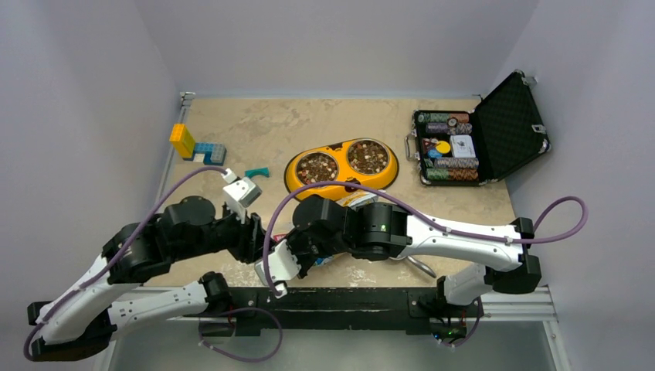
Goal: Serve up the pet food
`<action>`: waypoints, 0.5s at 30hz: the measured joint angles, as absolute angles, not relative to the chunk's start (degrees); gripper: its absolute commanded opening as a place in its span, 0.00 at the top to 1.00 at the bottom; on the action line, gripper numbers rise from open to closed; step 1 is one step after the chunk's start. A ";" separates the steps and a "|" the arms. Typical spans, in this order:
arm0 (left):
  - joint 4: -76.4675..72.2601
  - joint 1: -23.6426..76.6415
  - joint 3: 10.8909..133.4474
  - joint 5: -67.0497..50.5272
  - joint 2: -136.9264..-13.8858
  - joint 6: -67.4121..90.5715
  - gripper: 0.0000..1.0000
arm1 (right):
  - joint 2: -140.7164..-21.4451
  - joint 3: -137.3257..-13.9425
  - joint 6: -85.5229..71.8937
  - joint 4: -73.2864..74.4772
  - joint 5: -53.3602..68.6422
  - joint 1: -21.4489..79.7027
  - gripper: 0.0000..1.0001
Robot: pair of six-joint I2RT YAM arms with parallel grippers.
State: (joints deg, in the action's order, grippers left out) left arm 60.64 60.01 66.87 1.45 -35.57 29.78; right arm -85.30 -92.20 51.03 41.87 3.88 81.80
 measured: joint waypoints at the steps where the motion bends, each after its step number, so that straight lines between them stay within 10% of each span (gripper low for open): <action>1: 59.94 60.01 66.85 0.78 -37.10 29.10 0.46 | -85.19 -92.05 50.76 42.19 3.75 81.78 0.80; 6: 58.85 59.96 66.85 -1.56 -41.65 26.89 0.44 | -82.24 -88.20 50.37 43.29 4.05 81.12 0.82; 8: 58.46 59.96 66.85 -2.17 -42.39 26.39 0.46 | -81.41 -86.96 50.19 42.89 4.08 80.86 1.00; 15: 57.69 59.90 66.85 -2.09 -39.44 26.15 0.43 | -80.16 -84.82 49.10 39.88 4.62 79.24 1.00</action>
